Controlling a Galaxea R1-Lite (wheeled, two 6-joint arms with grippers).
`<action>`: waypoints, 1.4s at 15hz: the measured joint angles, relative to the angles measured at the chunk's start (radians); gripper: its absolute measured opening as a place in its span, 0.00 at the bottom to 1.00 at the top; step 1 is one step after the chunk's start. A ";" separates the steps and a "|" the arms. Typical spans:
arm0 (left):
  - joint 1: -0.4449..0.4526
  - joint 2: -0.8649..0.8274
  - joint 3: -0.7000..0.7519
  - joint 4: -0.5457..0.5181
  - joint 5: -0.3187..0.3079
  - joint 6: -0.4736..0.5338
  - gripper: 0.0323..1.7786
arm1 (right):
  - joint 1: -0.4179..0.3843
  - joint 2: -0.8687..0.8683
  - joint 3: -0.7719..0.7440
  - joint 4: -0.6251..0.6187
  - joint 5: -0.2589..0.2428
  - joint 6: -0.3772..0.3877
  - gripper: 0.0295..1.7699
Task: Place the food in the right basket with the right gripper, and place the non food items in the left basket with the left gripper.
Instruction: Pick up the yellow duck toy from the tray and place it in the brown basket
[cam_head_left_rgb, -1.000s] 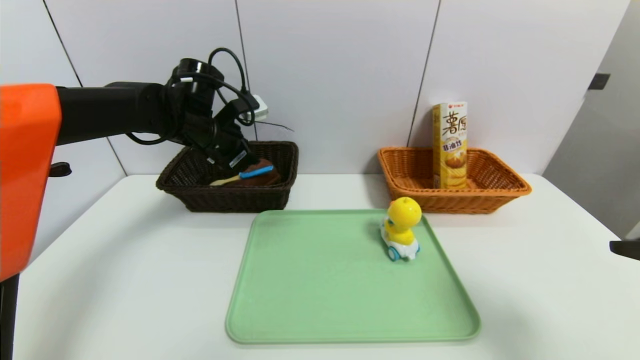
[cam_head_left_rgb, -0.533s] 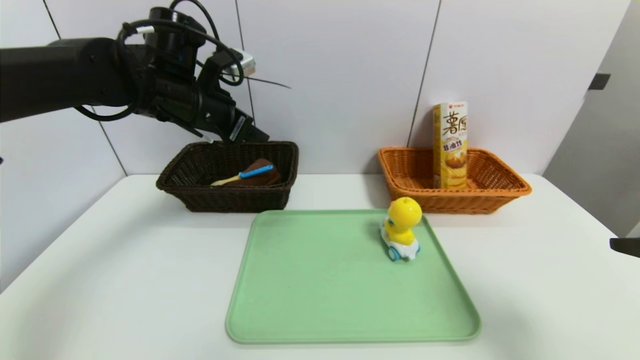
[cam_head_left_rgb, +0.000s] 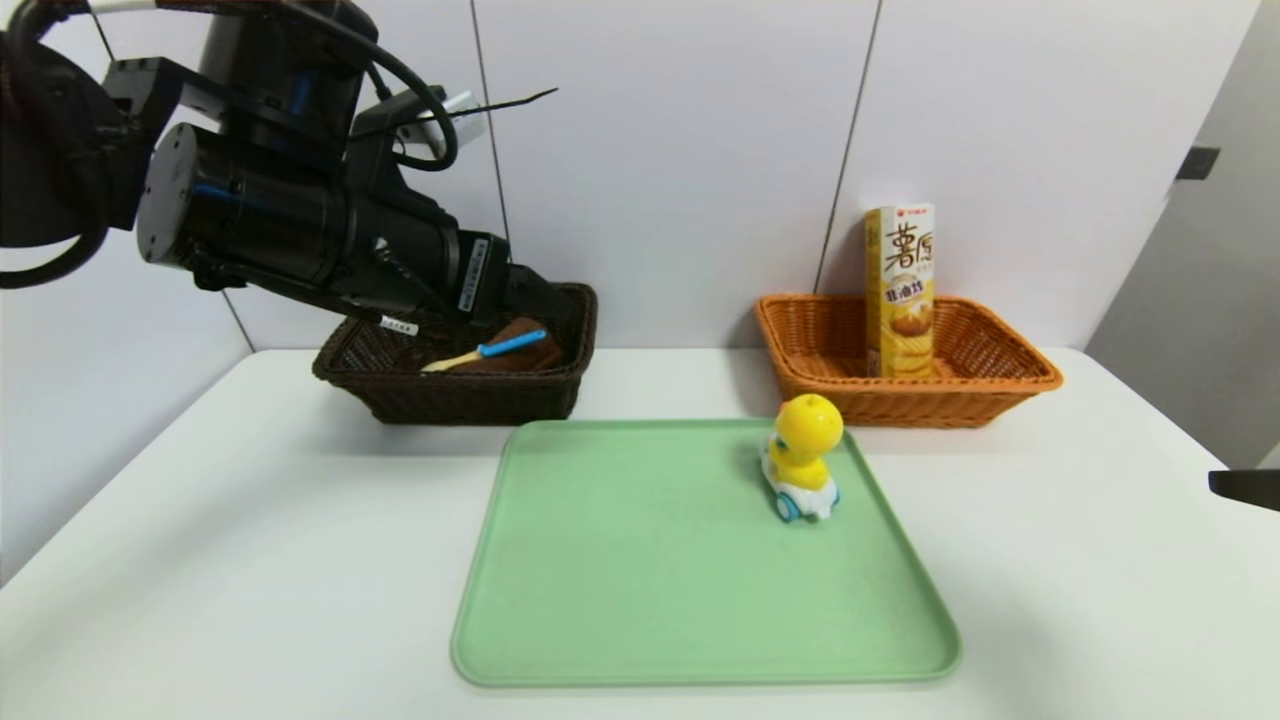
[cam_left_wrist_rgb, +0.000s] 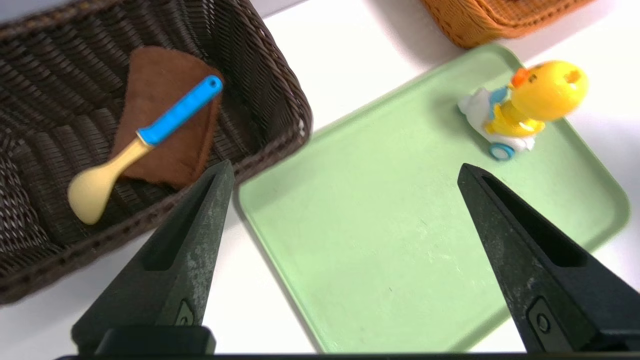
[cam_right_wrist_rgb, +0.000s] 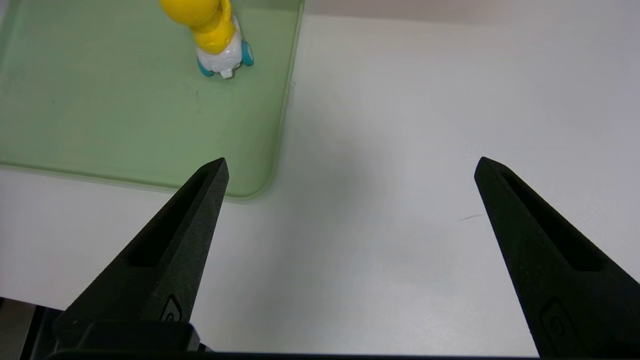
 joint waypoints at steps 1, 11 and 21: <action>-0.016 -0.018 0.023 0.000 0.009 -0.013 0.90 | 0.000 0.001 0.000 0.001 0.000 0.000 0.96; -0.244 -0.042 0.123 -0.022 0.178 -0.208 0.94 | -0.002 -0.004 0.002 0.004 -0.003 0.003 0.96; -0.531 0.206 0.124 -0.231 0.531 -0.486 0.95 | -0.004 -0.023 0.014 0.008 -0.007 0.018 0.96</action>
